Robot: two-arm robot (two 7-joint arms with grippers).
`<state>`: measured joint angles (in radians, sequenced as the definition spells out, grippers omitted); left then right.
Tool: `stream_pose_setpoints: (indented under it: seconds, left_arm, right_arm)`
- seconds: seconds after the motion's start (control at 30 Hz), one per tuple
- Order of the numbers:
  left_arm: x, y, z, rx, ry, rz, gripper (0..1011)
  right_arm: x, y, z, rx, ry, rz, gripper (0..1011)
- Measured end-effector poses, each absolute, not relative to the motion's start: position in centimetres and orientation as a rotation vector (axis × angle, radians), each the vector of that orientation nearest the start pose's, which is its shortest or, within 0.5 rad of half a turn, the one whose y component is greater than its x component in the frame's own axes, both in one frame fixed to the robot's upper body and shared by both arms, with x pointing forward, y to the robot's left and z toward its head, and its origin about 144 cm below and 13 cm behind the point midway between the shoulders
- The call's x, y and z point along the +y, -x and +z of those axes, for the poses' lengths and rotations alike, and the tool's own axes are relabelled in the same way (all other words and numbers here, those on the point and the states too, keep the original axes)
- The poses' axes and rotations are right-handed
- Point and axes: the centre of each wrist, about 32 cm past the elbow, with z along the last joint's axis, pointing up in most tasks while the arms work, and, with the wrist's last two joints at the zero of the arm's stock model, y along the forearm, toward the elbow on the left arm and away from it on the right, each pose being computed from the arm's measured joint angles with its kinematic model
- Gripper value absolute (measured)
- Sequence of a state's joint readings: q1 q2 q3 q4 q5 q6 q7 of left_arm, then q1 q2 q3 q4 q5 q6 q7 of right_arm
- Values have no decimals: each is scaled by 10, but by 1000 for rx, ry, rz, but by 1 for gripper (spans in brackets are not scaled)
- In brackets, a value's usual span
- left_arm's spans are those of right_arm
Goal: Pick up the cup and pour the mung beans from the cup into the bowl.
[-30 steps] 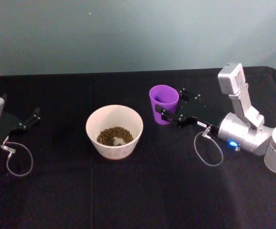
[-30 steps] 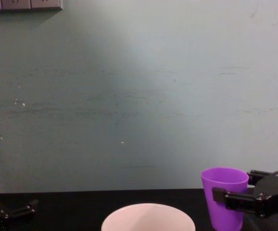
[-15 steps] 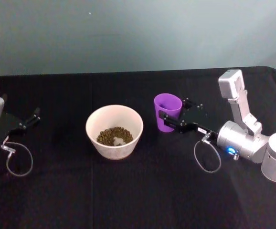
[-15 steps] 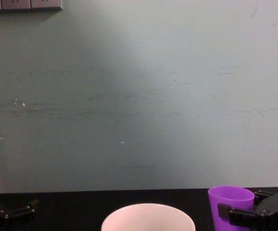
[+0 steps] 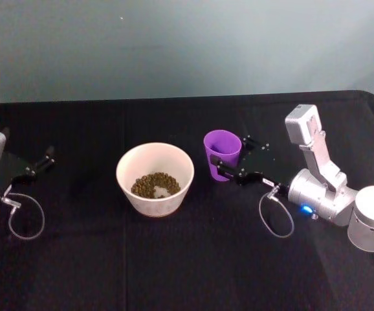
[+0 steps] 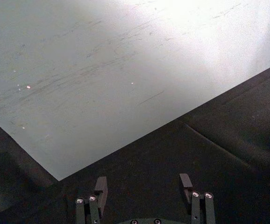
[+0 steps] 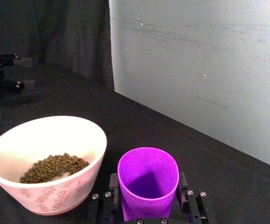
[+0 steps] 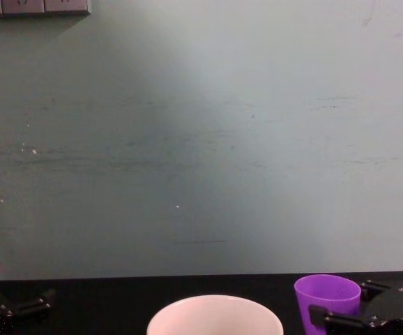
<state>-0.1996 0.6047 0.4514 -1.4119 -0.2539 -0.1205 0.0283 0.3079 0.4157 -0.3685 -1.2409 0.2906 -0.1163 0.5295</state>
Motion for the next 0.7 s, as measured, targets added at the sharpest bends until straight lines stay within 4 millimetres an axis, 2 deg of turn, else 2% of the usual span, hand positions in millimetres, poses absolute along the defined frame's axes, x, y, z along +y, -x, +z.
stream_pose_setpoints:
  seconds: [0.7]
  left_arm:
    - [310, -489, 1140, -285, -304, 1248, 1000]
  right_arm:
    - [-284, -525, 1127, -122, 156, -852, 720]
